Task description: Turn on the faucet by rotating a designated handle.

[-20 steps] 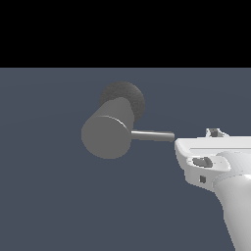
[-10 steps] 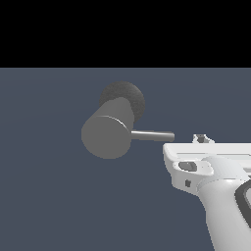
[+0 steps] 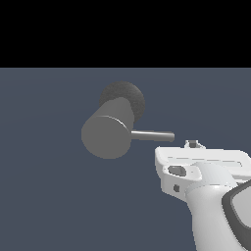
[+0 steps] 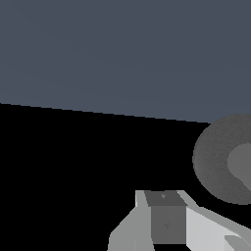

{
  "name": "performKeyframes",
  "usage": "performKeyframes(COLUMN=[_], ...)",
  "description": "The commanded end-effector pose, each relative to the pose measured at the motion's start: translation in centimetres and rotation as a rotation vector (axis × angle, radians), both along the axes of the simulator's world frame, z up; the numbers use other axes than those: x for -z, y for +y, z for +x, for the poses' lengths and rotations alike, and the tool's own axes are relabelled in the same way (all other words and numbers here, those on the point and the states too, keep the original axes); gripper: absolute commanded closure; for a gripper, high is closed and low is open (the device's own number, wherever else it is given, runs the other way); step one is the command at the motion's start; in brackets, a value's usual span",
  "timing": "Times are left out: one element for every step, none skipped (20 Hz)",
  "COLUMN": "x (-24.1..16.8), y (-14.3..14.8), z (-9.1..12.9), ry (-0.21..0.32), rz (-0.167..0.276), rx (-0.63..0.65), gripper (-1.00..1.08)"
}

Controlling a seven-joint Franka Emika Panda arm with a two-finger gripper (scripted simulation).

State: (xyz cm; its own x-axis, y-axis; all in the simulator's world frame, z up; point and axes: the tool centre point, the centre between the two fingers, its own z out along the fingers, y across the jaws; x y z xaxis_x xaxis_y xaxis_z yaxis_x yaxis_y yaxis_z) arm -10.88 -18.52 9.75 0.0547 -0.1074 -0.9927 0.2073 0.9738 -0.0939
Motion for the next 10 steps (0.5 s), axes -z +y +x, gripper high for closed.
performKeyframes(x=[0.1,0.1,0.1,0.0,-0.1,-0.2,-0.3,-0.5,-0.6,-0.7], y=[0.5,0.8,1.1,1.4,1.7,2.1,2.5,3.0,3.5,4.0], z=[0.2,0.3,0.5,0.7,0.8,0.9,1.0,1.1,1.2,1.2], ry=[0.005,0.006,0.006,0.005,0.002,-0.001,-0.006,-0.011,-0.017,-0.02], rz=[0.012,0.018,0.023,0.027,0.031,0.036,0.04,0.045,0.049,0.054], rx=[-0.003,-0.006,-0.011,-0.015,-0.019,-0.023,-0.028,-0.033,-0.039,-0.044], gripper=[1.08,1.08,1.08,1.08,1.08,1.08,1.08,1.08,1.08,1.08])
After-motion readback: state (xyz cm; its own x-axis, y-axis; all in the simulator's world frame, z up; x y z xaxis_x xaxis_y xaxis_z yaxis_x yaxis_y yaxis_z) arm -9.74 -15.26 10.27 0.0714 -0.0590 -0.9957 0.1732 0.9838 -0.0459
